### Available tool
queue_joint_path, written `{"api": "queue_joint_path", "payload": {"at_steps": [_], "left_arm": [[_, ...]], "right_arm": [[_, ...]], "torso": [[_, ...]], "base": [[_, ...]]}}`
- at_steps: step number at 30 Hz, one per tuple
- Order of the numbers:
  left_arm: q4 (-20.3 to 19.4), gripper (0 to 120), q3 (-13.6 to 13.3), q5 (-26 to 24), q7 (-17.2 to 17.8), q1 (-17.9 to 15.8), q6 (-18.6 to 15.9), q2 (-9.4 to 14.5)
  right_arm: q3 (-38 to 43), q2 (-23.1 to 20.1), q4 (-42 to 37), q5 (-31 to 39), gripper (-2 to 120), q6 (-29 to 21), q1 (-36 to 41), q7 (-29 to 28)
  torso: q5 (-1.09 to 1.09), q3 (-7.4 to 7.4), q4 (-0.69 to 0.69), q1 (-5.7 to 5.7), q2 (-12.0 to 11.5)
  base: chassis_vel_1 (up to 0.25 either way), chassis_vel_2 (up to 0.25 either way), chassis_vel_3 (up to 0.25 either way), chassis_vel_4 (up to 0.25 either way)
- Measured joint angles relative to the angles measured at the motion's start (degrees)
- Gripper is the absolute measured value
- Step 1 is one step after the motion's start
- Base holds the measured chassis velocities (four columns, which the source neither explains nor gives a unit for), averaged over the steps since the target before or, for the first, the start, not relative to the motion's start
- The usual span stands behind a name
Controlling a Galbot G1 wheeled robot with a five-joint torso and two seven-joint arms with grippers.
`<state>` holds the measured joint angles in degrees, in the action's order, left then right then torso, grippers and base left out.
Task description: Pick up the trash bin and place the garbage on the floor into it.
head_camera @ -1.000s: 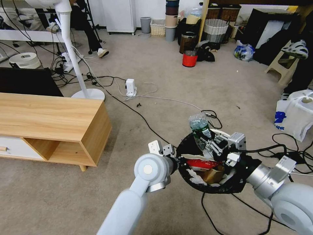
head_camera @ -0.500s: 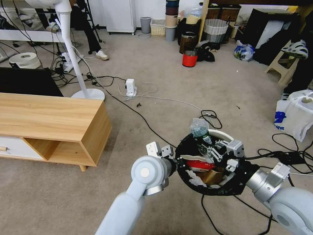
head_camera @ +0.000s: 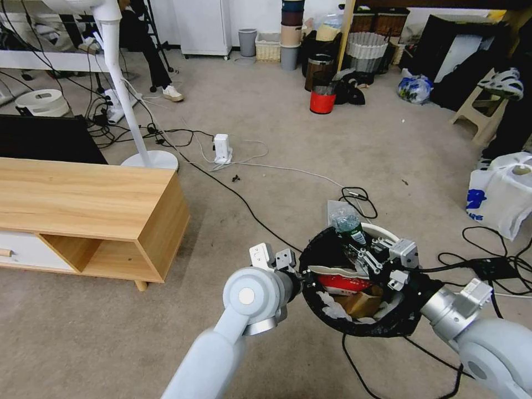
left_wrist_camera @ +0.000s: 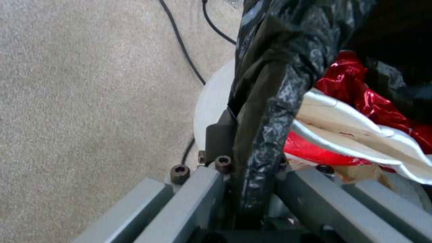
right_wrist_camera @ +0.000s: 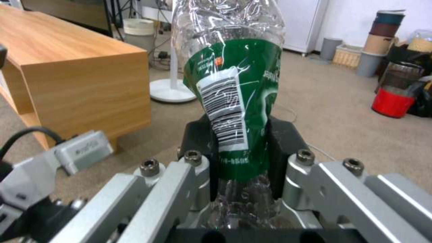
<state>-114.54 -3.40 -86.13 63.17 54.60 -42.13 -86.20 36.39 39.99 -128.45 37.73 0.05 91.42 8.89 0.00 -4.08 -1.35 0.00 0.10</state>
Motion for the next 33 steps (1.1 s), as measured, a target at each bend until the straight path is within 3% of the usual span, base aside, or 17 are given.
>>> {"api": "queue_joint_path", "payload": {"at_steps": [18, 33], "left_arm": [[0.0, 0, -0.5, 0.0, -1.9, -0.4, 0.0, 0.1], [-0.7, 0, 1.0, -1.3, -2.4, -0.9, 0.0, 0.5]], "right_arm": [[-0.6, -0.8, 4.7, 0.5, 17, 1.5, -1.7, 2.2], [-1.8, 0.3, 10.1, -1.2, 17, 3.7, -2.5, 5.2]], "torso": [[0.0, 0.0, 0.0, 0.0, 0.0], [0.0, 0.0, 0.0, 0.0, 0.0]], "base": [[0.0, 0.0, 0.0, 0.0], [0.0, 0.0, 0.0, 0.0]]}}
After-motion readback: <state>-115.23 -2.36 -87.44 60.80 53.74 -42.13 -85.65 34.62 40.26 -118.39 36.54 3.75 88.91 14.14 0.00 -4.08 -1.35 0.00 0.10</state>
